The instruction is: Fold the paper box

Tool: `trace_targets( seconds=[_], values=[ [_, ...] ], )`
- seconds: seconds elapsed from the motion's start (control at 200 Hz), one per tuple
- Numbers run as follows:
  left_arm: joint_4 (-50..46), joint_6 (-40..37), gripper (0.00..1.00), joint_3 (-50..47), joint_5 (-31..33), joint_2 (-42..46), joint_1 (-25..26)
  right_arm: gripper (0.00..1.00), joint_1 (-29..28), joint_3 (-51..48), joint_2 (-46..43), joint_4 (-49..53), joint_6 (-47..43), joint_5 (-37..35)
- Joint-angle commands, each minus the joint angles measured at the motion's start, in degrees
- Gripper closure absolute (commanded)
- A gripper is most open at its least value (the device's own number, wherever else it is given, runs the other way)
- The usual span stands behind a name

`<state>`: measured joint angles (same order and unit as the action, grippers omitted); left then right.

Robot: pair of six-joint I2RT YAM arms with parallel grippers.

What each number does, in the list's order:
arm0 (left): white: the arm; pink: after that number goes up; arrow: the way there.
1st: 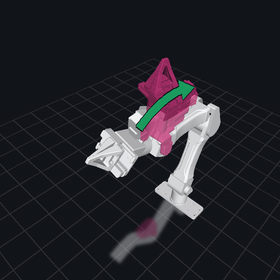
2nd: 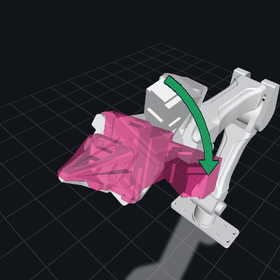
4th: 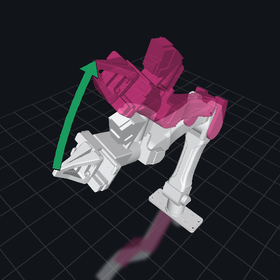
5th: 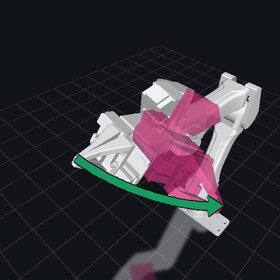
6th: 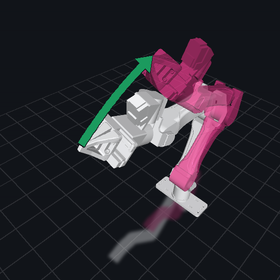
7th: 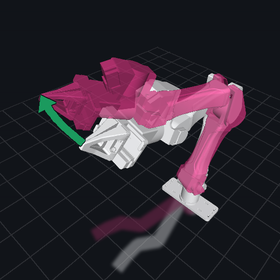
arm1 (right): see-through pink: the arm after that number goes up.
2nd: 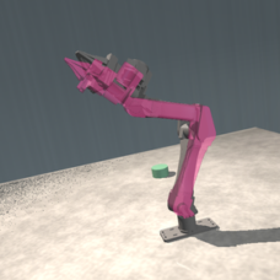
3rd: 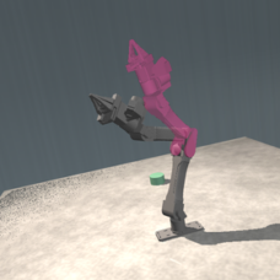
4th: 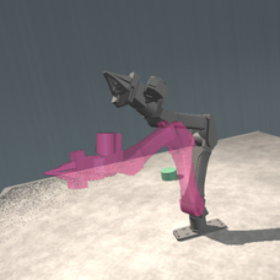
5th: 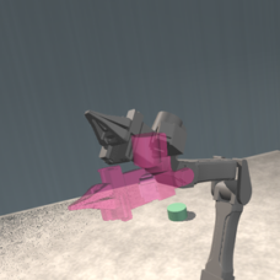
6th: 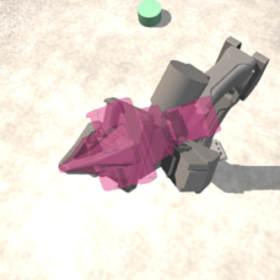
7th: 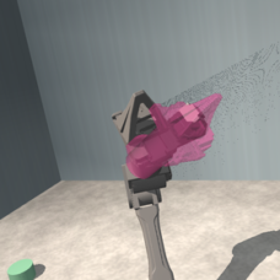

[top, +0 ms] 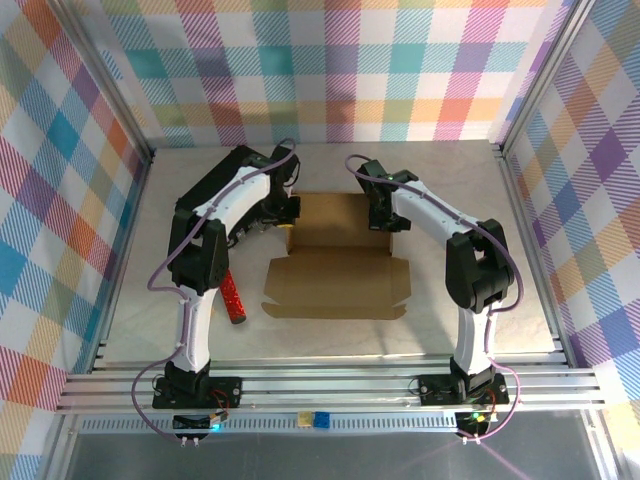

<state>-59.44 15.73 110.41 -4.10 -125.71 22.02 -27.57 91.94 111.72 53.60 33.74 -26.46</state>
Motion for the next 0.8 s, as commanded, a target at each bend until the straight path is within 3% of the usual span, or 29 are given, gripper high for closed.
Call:
trace_targets(
  seconds=[0.0, 0.31, 0.34, 0.405, 0.53, 0.59, 0.795],
  values=[
    [-3.62, 2.38, 1.0, -0.72, 6.84, 0.3, -0.51, 1.0, 1.38, -0.64, -0.63, 7.77, 3.95, -1.88],
    [-4.17, 2.36, 0.94, -0.34, 8.27, 0.01, 0.13, 1.0, 1.38, 0.04, 0.5, 10.96, 7.12, -0.46],
    [-4.35, 2.32, 0.88, -0.06, 8.32, -0.17, 0.21, 1.0, 1.38, 0.07, 0.68, 11.13, 7.2, -0.41],
    [-4.71, 2.66, 0.64, 0.52, 8.35, -0.22, 0.3, 1.0, 1.38, 0.14, 1.02, 11.5, 6.98, -0.03],
    [-6.32, 3.97, 0.36, 3.93, 6.86, -0.32, 0.72, 1.0, 1.47, 0.7, 2.17, 13.05, 6.52, 0.75],
    [-6.56, 4.48, 0.3, 6.01, 6.55, 0.23, 1.21, 1.0, 1.69, 0.12, 2.35, 13.14, 6.52, 1.18],
    [-8.49, 6.66, 0.26, 13.73, 3.85, 1.08, 2.54, 1.0, 3.07, -0.98, 3.25, 13.85, 6.93, 3.87]
  ],
)
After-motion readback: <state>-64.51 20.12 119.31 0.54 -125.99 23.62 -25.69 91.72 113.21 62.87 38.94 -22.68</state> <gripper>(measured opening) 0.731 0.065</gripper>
